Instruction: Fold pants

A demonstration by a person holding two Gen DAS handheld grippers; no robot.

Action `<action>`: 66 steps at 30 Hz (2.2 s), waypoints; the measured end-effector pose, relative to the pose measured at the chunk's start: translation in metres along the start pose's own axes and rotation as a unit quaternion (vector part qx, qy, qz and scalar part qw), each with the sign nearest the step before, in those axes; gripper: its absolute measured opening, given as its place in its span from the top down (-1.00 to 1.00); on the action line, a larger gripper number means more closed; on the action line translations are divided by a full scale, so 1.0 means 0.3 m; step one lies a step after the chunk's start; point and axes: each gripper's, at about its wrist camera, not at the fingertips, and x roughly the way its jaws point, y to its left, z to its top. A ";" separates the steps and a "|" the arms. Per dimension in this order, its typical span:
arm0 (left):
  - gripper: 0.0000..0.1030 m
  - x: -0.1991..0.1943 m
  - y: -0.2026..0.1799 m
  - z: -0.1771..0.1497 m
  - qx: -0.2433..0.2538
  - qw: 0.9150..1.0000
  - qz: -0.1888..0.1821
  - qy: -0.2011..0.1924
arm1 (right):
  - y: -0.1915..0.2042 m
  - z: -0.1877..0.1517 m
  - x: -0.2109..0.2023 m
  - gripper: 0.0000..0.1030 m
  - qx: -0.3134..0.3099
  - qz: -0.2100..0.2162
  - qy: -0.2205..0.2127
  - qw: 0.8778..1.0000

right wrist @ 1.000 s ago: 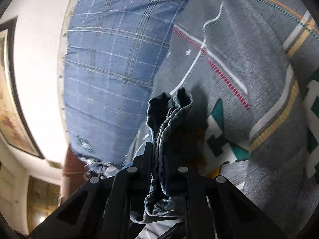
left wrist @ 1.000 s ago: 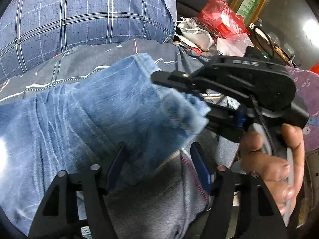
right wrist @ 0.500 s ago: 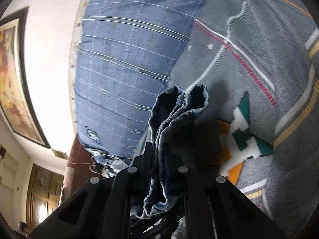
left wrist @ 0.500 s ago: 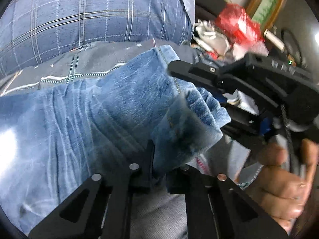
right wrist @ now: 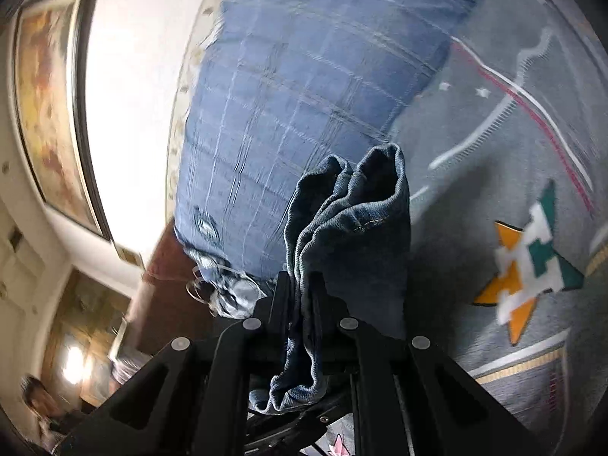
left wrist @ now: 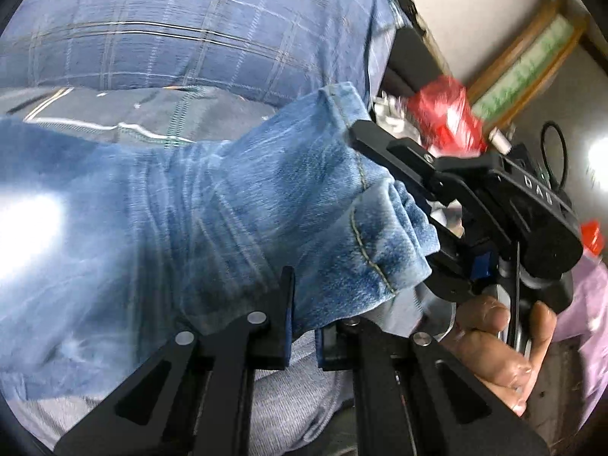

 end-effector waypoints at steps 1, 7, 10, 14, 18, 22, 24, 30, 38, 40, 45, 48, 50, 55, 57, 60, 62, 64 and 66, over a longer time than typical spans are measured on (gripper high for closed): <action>0.81 -0.020 0.014 -0.005 -0.010 1.000 -0.003 -0.011 | 0.019 -0.006 0.009 0.83 -0.006 -0.001 0.003 1.000; 0.81 -0.134 0.100 -0.056 -0.069 0.996 -0.014 -0.060 | 0.139 -0.078 0.112 0.83 -0.034 0.003 0.031 0.999; 0.81 -0.180 0.158 -0.070 -0.099 0.992 -0.027 -0.072 | 0.222 -0.109 0.187 0.83 -0.076 -0.014 0.058 0.995; 0.81 -0.220 0.246 -0.077 -0.139 0.986 -0.043 -0.083 | 0.282 -0.138 0.307 0.83 -0.093 -0.031 0.090 0.991; 0.81 -0.225 0.344 -0.106 -0.177 0.979 -0.046 -0.087 | 0.298 -0.179 0.438 0.82 -0.108 -0.054 0.127 0.985; 0.79 -0.230 0.405 -0.136 -0.179 0.980 -0.009 -0.082 | 0.254 -0.233 0.560 0.82 -0.101 -0.054 0.161 0.980; 0.77 -0.244 0.421 -0.140 -0.175 0.981 0.013 -0.084 | 0.244 -0.254 0.624 0.81 -0.093 -0.058 0.179 0.978; 0.39 -0.241 0.485 -0.132 -0.172 0.983 0.034 -0.057 | 0.204 -0.321 0.780 -0.09 -0.079 -0.081 0.228 0.967; -0.04 -0.297 0.411 -0.144 -0.124 0.989 0.059 -0.057 | 0.269 -0.298 0.619 -0.13 -0.093 -0.026 0.149 0.984; -0.07 -0.341 0.388 -0.151 -0.109 0.989 0.074 -0.063 | 0.248 -0.294 0.612 -0.13 -0.090 -0.043 0.138 0.985; -0.32 -0.451 0.358 -0.165 -0.079 0.985 0.129 -0.084 | 0.174 -0.342 0.682 0.01 -0.082 -0.113 0.159 0.977; -0.31 -0.500 0.380 -0.164 -0.071 0.982 0.154 -0.083 | 0.202 -0.408 0.720 0.16 -0.138 -0.155 0.173 0.963; -0.32 -0.546 0.399 -0.171 -0.070 0.979 0.171 -0.091 | 0.245 -0.446 0.725 0.24 -0.189 -0.180 0.168 0.951; -0.32 -0.592 0.472 -0.171 -0.112 0.972 0.180 -0.103 | 0.276 -0.498 0.709 0.44 -0.219 -0.180 0.173 0.943; -0.32 -0.598 0.499 -0.177 -0.135 0.970 0.177 -0.102 | 0.245 -0.498 0.716 0.46 -0.202 -0.185 0.179 0.945; -0.32 -0.617 0.509 -0.197 -0.132 0.969 0.187 -0.098 | 0.231 -0.499 0.729 0.47 -0.198 -0.189 0.187 0.944; -0.32 -0.633 0.513 -0.202 -0.131 0.968 0.191 -0.099 | 0.256 -0.502 0.715 0.47 -0.205 -0.178 0.178 0.946; -0.32 -0.651 0.528 -0.203 -0.140 0.967 0.188 -0.104 | 0.287 -0.504 0.687 0.42 -0.211 -0.159 0.162 0.951; -0.32 -0.666 0.554 -0.209 -0.159 0.965 0.181 -0.107 | 0.317 -0.513 0.657 0.37 -0.215 -0.135 0.146 0.956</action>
